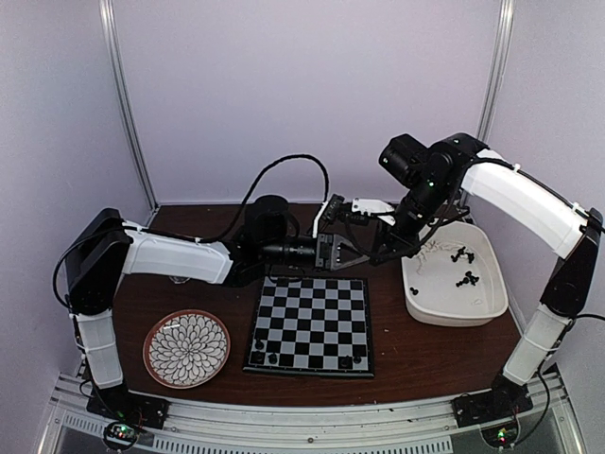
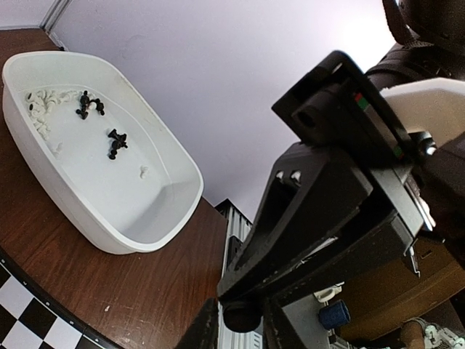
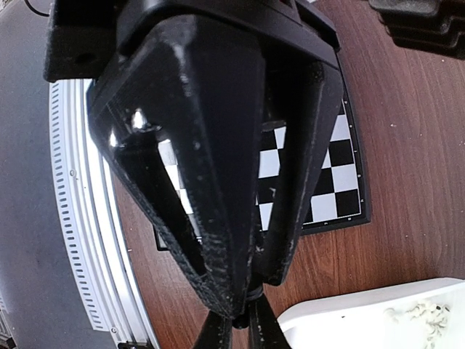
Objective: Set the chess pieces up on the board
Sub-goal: Pass from the right arm to the left, then pass from the left arm to the right
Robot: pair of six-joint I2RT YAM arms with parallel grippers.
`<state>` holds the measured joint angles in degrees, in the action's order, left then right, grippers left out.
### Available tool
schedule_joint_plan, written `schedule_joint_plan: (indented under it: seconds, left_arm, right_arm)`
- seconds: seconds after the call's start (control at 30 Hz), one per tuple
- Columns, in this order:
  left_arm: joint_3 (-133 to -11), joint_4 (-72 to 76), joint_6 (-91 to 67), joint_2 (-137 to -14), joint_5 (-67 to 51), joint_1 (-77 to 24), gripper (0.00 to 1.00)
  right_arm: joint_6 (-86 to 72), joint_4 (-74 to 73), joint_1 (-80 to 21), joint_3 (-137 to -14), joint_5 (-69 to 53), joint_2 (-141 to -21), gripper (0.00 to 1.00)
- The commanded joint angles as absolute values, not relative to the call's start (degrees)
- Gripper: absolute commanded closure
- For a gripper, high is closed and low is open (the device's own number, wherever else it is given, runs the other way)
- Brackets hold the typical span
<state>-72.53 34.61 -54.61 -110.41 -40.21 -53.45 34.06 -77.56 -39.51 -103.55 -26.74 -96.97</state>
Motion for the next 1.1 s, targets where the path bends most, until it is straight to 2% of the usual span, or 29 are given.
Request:
schedule_joint_plan:
  seconds: [0.0,0.17,0.23,0.4,0.47,0.53,0.67,0.83,1.07]
  left_arm:
    - [-74.09,37.24,-54.87,-111.29,-42.27,-53.55,0.80]
    - [-74.05,39.06,-56.06,-111.83,-42.63,-53.33,0.89]
    - [-73.65,40.67,-57.15,-111.91,-42.53,-52.82,0.91]
    - [-70.79,50.07,-63.58,-111.63,-40.70,-50.54,0.93]
    - [-69.92,52.39,-65.01,-111.27,-39.47,-49.63,0.93]
    - [-69.51,53.26,-65.00,-110.65,-38.49,-49.31,0.93]
    - [-70.30,53.50,-64.68,-110.38,-37.39,-49.22,0.93]
    - [-69.70,58.90,-67.07,-110.58,-34.81,-49.16,0.93]
    - [-69.70,62.97,-68.26,-111.64,-32.30,-49.25,0.93]
  right_arm:
    - [33.06,-75.25,-39.88,-103.62,-26.30,-96.24,0.95]
    - [33.05,-75.10,-39.90,-103.62,-26.91,-96.15,0.95]
    - [33.05,-75.17,-39.90,-103.71,-27.03,-96.07,0.92]
    - [32.19,-75.77,-38.14,-104.36,-28.57,-93.86,0.62]
    - [31.43,-75.37,-34.31,-104.41,-34.56,-91.75,0.50]
    - [29.40,-74.54,-28.49,-104.25,-42.87,-90.08,0.45]
    - [22.70,-71.60,-19.69,-102.03,-57.96,-89.83,0.48]
    - [10.92,-56.63,-20.21,-93.54,-63.90,-86.62,0.55]
    - [-5.52,-45.67,-21.09,-92.84,-73.52,-92.46,0.59]
